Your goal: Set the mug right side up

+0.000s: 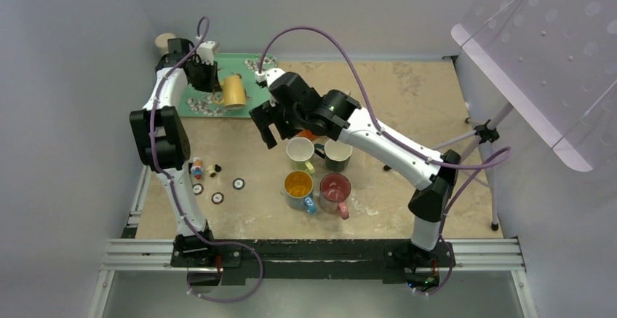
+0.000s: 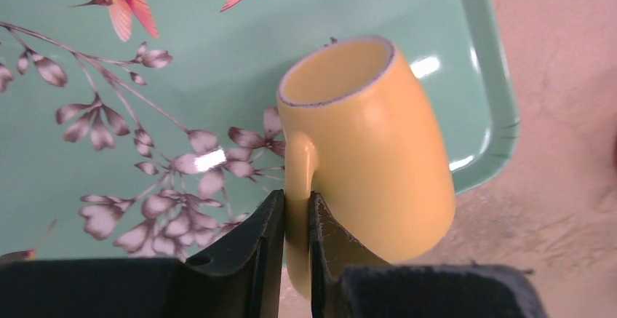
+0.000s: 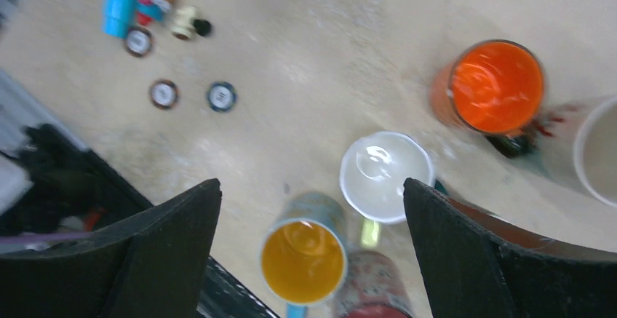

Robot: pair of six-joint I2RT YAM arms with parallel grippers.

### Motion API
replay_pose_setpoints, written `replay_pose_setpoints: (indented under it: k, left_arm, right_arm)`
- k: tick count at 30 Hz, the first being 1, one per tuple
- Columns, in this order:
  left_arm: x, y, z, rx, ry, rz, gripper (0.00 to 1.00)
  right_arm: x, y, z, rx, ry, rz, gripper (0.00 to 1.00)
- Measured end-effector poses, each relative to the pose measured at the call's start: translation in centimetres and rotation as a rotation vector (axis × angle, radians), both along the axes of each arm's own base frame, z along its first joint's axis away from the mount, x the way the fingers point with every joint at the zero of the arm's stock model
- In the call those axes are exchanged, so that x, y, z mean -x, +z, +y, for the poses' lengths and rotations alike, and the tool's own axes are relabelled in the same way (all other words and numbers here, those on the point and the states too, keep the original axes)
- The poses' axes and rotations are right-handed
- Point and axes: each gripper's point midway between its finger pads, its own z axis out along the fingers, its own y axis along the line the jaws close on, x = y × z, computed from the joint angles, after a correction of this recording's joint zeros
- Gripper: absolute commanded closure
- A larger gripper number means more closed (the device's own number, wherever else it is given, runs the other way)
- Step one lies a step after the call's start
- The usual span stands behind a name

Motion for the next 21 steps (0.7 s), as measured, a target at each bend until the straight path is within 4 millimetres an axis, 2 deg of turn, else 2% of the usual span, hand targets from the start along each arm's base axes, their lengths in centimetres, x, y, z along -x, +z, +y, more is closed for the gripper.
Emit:
replay_pose_setpoints:
  k: [2,4,9,11,16,21]
  left_arm:
    - [0.2,0.6,-0.7,0.058,0.034,0.012,1.00]
    - [0.3,1.0,-1.3,0.116,0.069,0.029,1.00]
    - [1.0,0.4,-1.7,0.176,0.141,0.083,1.00]
    - [1.3,0.1,-1.5,0.167,0.155,0.102,1.00]
    - [1.8,-0.2,-1.3,0.168,0.193,0.134,1.00]
    - [2.3,-0.4,-1.5,0.198,0.253,0.176,1.00]
  right_arm:
    - [-0.6,-0.2,1.7,-0.142,0.019,0.052,0.02]
    - [-2.4,0.0,2.7,-0.277,0.008,0.089,0.04]
    - [-9.7,2.6,5.5,-0.573,-0.052,0.081,0.05]
    - [-11.7,3.0,7.0,-0.638,-0.051,0.075,0.05]
    - [-12.7,0.6,10.7,-0.728,-0.032,0.154,0.10]
    - [-11.9,-3.0,13.3,-0.931,-0.115,0.371,0.12]
